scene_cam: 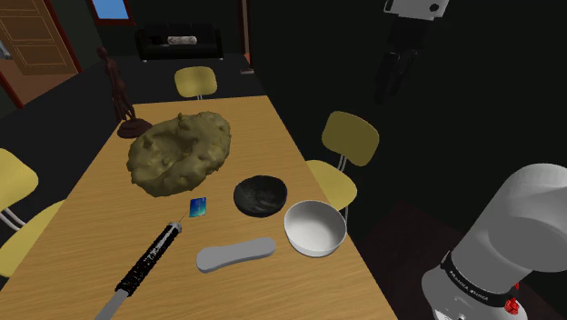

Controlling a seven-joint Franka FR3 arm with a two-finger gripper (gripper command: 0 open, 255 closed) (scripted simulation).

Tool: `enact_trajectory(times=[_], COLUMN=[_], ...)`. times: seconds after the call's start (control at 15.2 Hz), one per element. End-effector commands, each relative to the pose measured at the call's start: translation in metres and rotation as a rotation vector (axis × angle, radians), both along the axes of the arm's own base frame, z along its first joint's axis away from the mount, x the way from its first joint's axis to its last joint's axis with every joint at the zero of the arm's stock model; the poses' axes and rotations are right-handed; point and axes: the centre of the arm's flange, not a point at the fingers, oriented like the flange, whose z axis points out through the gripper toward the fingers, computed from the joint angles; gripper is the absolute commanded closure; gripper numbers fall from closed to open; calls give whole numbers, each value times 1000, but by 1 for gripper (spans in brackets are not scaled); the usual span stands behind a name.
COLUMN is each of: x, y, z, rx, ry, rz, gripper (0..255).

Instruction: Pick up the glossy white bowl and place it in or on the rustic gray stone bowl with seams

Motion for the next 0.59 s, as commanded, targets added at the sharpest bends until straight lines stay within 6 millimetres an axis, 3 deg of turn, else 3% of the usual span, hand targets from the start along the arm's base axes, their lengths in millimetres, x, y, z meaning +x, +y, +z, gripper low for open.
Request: enact_trajectory(times=[0.0, 0.53], x=[0, 17], y=[0, 7], z=[0, -104], rx=[0, 61], ry=[0, 10], rz=[0, 19], gripper=[0, 0])
